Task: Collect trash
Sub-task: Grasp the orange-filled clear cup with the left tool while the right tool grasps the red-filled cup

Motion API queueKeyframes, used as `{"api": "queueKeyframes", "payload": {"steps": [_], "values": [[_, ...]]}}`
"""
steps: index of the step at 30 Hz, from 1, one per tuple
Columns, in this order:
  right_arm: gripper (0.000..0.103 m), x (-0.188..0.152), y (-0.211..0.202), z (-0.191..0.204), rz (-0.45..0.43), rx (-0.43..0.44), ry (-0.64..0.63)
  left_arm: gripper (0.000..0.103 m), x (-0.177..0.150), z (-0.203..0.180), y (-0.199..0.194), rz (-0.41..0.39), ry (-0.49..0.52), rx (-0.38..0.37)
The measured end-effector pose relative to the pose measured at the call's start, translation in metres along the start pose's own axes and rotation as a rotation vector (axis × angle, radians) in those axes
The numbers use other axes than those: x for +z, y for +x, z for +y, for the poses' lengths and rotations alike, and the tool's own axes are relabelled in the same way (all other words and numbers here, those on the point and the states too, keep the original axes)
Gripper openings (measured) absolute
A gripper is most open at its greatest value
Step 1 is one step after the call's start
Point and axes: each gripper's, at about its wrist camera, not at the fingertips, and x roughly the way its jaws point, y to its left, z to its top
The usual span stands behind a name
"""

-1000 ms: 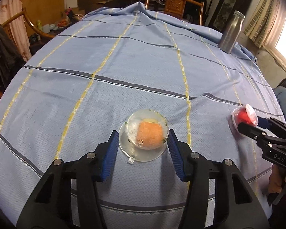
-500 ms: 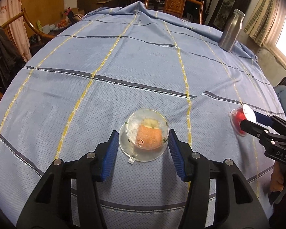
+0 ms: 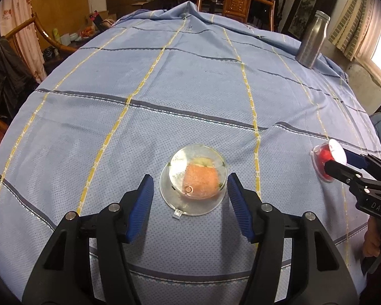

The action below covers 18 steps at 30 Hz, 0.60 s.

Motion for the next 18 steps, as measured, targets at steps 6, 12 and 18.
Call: {"api": "queueKeyframes", "payload": {"steps": [6, 12, 18], "values": [[0.062, -0.0006, 0.0058, 0.0006, -0.004, -0.006, 0.007, 0.056, 0.0004, -0.0034, -0.0001, -0.003, 0.019, 0.003], [0.055, -0.0013, 0.0091, 0.0067, -0.012, -0.017, -0.021, 0.056, 0.0012, -0.0012, 0.003, 0.014, 0.007, 0.001], [0.055, -0.0018, 0.0049, 0.0065, -0.035, -0.028, -0.016, 0.051, 0.0001, -0.0039, -0.0015, -0.011, 0.02, 0.001]]}}
